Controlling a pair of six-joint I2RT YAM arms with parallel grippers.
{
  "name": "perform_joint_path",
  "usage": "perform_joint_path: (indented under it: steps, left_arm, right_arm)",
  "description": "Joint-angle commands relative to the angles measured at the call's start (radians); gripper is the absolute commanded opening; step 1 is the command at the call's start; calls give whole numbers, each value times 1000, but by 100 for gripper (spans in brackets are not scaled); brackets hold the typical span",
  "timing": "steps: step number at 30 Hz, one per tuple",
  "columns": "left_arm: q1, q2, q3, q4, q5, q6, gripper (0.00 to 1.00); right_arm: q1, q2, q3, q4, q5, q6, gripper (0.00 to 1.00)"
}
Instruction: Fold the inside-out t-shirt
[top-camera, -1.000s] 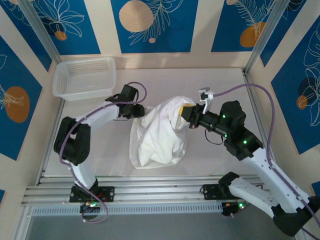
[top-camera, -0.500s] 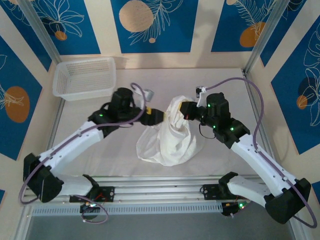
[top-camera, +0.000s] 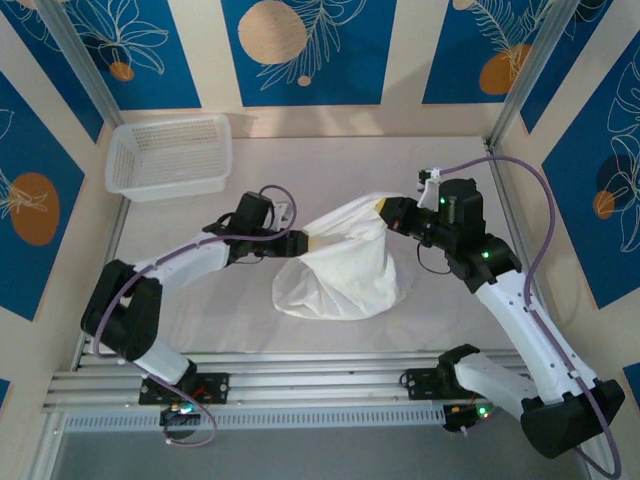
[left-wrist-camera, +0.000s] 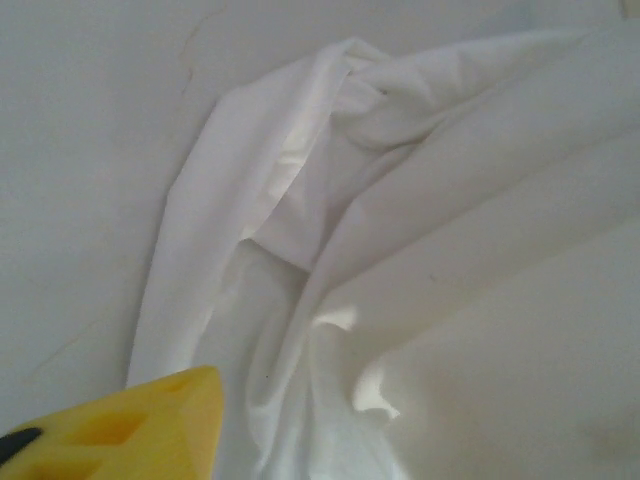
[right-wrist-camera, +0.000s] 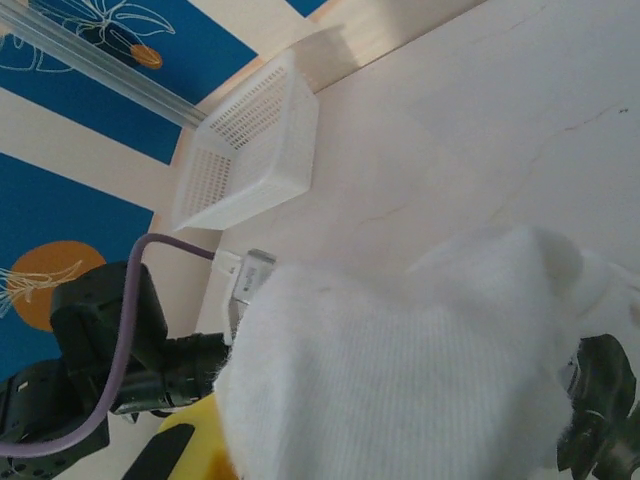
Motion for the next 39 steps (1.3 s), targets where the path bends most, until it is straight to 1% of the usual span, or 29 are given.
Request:
perform_joint_path:
  steps: [1,3,4,5,7,9,13,15,17,18,19,20,21,22,23,25,26,28,29,31,33,34,36,37,39]
  left_arm:
    - [3,-124,-3,-1,73,80,65]
    - [-22,-180,23,-5,116,151,70]
    - [-49,-197,49,-27,118,201,72]
    - [-77,-206,75,-53,95,244,74]
    - [-145,-198,148,-131,-21,324,76]
    - [-189,-176,195,-155,-107,361,76]
    - [-252,-112,277,-158,-227,402,74]
    - [-264,-72,319,-156,-279,387,72]
    - [-266,-30,356,-156,-239,395,69]
    - [-266,-8,369,-156,-233,392,64]
    - [-265,10,383,-165,-239,384,54]
    - [-265,19,393,-172,-243,374,39]
    - [-263,21,400,-176,-225,355,12]
    - [-253,12,397,-162,-167,326,0]
    - [-240,-5,388,-135,-73,286,0]
    - [-186,-39,353,-28,150,121,0]
    - [-167,-57,335,22,219,47,0]
    - [-136,-107,291,103,285,-66,0]
    - [-129,-128,281,109,290,-82,0]
    - [-130,-161,282,65,278,-64,0]
    - [-130,-173,290,6,240,-37,0]
    - [-130,-176,292,-22,219,-23,0]
    - [-130,-171,296,-60,183,-7,0]
    - [-130,-166,298,-70,178,-4,0]
    - [-130,-152,300,-76,181,-8,0]
  right_arm:
    - [-23,-18,4,121,-105,41,0]
    - [-21,7,-5,143,-159,45,0]
    - [-18,21,-7,150,-184,48,0]
    - [-12,33,-8,156,-197,50,0]
    - [5,54,-7,161,-211,47,0]
    - [20,62,-3,159,-210,42,0]
    - [46,69,12,148,-203,27,0]
    - [59,74,19,137,-201,17,0]
    - [67,79,26,128,-199,12,0]
    - [70,81,27,124,-194,13,0]
    - [70,81,26,123,-189,15,0]
    - [70,80,24,122,-186,15,0]
    - [68,80,23,119,-183,12,0]
    - [64,81,16,116,-172,4,0]
    - [54,81,6,115,-163,-4,0]
    - [3,93,-39,117,-134,-24,0]
    - [-34,108,-65,116,-126,-36,2]
    - [-110,161,-124,127,-137,-90,8]
    - [-127,190,-139,131,-157,-122,12]
    - [-140,235,-134,108,-214,-177,22]
    - [-139,217,-125,92,-253,-188,33]
    - [-137,184,-131,102,-251,-179,39]
    - [-136,90,-152,119,-212,-153,48]
    - [-129,35,-171,133,-186,-143,50]
    - [-86,-68,-217,170,-134,-139,50]
